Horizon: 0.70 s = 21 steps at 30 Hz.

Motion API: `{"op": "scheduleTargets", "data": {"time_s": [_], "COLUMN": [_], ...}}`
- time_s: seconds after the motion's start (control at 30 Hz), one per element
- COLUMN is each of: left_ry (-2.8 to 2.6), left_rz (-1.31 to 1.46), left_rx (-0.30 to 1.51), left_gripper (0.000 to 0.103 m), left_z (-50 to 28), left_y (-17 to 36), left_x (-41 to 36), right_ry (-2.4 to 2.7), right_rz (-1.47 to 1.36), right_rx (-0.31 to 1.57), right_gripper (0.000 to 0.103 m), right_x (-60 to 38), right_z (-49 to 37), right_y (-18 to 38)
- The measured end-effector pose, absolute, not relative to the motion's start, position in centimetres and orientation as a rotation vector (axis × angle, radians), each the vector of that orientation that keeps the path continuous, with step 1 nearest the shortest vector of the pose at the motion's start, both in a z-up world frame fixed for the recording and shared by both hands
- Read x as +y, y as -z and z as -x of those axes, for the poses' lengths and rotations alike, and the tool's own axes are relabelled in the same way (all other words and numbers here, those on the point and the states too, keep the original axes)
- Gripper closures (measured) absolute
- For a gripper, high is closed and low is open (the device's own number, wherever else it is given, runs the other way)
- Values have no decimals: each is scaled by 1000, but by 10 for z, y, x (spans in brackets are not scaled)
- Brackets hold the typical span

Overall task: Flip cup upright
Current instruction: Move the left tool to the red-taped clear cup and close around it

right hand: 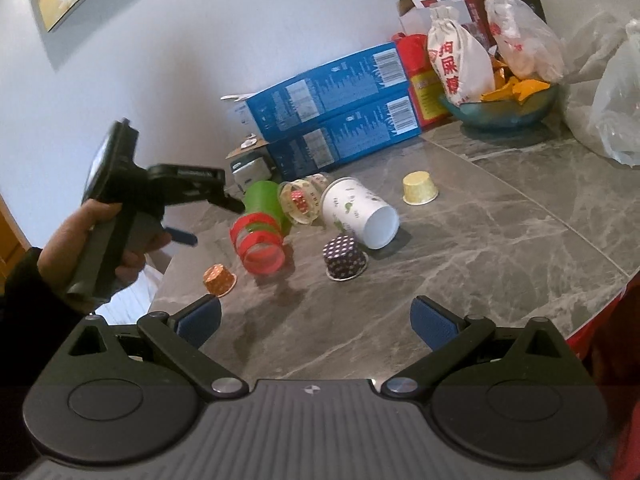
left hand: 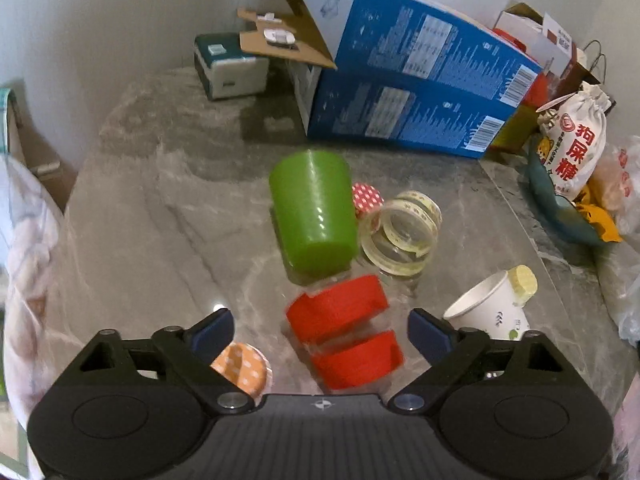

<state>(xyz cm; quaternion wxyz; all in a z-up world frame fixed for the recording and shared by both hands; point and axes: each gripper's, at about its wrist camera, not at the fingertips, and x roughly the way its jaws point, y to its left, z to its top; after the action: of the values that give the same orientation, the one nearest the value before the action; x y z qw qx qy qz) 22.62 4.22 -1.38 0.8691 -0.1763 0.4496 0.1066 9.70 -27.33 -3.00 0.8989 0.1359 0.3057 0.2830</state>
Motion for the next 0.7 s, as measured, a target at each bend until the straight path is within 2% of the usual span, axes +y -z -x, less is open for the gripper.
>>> {"op": "scheduleTargets", "data": {"time_s": [0.3, 0.37, 0.6, 0.7], "left_ry": [-303, -321, -335, -347], "left_rz": [461, 484, 445, 430], "left_rx": [1062, 1069, 1098, 1113], "left_gripper": [13, 16, 19, 26], "left_z": [-249, -250, -255, -258], "left_y": [44, 48, 56, 60], "left_x": [24, 25, 13, 12], "right_ry": [-637, -637, -646, -647], "right_rz": [-332, -325, -364, -375], "right_rx": [663, 660, 670, 675], "right_gripper": [1, 1, 1, 1], "right_x": [-288, -290, -299, -300], "right_z": [-118, -115, -115, -113], "right_y": [38, 38, 43, 43]}}
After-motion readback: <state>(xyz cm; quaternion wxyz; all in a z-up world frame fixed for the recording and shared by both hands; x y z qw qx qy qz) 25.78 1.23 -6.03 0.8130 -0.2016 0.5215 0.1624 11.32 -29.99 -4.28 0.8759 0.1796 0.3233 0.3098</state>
